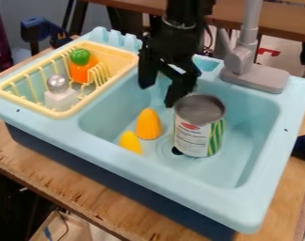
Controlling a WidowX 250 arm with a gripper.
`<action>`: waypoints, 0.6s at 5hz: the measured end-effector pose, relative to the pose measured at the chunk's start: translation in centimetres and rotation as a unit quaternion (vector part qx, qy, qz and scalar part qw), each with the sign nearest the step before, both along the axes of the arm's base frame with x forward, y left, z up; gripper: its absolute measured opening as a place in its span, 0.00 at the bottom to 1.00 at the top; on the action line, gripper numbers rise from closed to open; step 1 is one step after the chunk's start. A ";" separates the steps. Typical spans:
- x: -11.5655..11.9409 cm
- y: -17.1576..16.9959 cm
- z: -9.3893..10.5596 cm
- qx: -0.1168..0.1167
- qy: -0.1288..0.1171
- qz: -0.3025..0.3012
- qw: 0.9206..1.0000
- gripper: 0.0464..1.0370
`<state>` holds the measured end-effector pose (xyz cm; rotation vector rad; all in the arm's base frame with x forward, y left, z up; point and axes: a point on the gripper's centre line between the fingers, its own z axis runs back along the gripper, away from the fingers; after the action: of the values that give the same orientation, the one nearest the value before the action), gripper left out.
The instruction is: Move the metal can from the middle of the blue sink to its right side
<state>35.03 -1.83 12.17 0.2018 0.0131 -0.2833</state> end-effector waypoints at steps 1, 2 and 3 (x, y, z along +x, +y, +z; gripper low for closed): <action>-0.1 -0.4 -0.4 -0.013 0.003 -0.014 1.000 0.97; 0.0 -1.8 -0.6 -0.053 -0.006 -0.025 0.998 0.97; -0.2 -4.5 -0.5 -0.081 -0.006 -0.054 0.995 0.97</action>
<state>34.87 -6.36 11.64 0.0426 -0.0329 -0.3883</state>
